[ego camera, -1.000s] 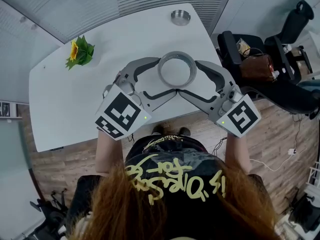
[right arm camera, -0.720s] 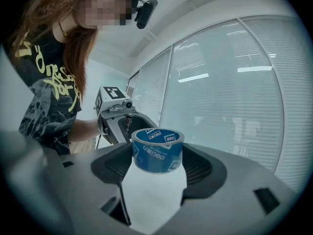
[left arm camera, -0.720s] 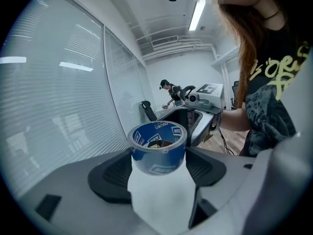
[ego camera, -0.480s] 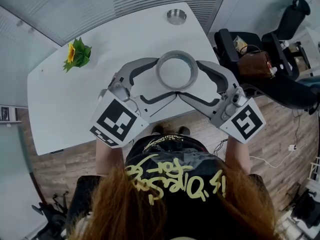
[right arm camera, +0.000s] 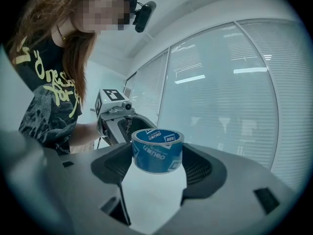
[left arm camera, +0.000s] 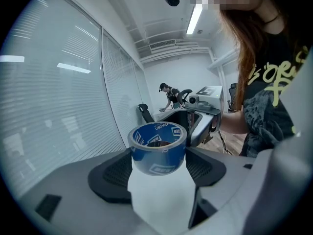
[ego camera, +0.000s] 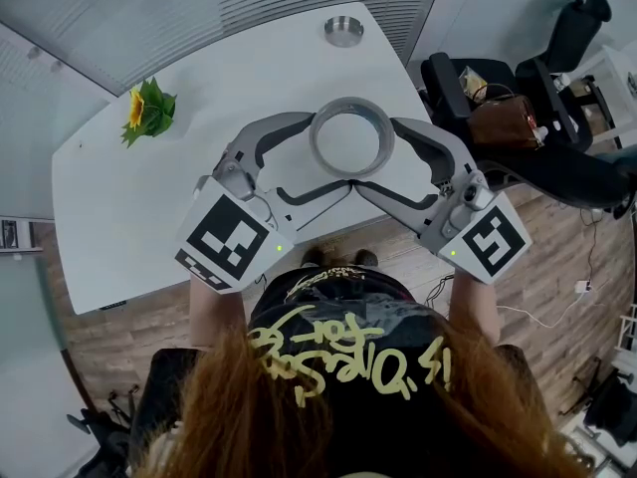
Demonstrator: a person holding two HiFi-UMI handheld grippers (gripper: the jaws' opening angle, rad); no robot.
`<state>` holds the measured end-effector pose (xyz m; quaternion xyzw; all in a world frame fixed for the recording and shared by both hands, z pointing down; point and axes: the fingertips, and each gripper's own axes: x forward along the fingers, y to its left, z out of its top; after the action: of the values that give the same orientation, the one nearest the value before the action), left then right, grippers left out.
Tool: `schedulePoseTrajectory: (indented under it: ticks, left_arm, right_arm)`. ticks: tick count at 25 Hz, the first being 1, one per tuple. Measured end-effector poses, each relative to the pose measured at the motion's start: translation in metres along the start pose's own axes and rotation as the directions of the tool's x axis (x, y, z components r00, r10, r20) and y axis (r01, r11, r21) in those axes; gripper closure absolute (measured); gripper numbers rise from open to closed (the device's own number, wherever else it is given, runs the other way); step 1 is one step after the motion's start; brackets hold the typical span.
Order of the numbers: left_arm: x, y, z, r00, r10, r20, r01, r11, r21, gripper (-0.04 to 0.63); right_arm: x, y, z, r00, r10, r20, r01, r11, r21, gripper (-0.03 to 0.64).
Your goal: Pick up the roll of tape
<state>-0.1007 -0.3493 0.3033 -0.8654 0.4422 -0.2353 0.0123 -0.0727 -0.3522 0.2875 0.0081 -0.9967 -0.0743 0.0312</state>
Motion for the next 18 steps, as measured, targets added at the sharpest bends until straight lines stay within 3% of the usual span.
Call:
schedulePoseTrajectory:
  ticks: [18]
  left_arm:
    - [0.0015,-0.0041,0.003,1.0,-0.016,0.021,0.017,0.999,-0.028,0.256]
  right_arm:
    - [-0.006,0.0003,0.0012,1.0,-0.009,0.013,0.009,1.0,0.015,0.305]
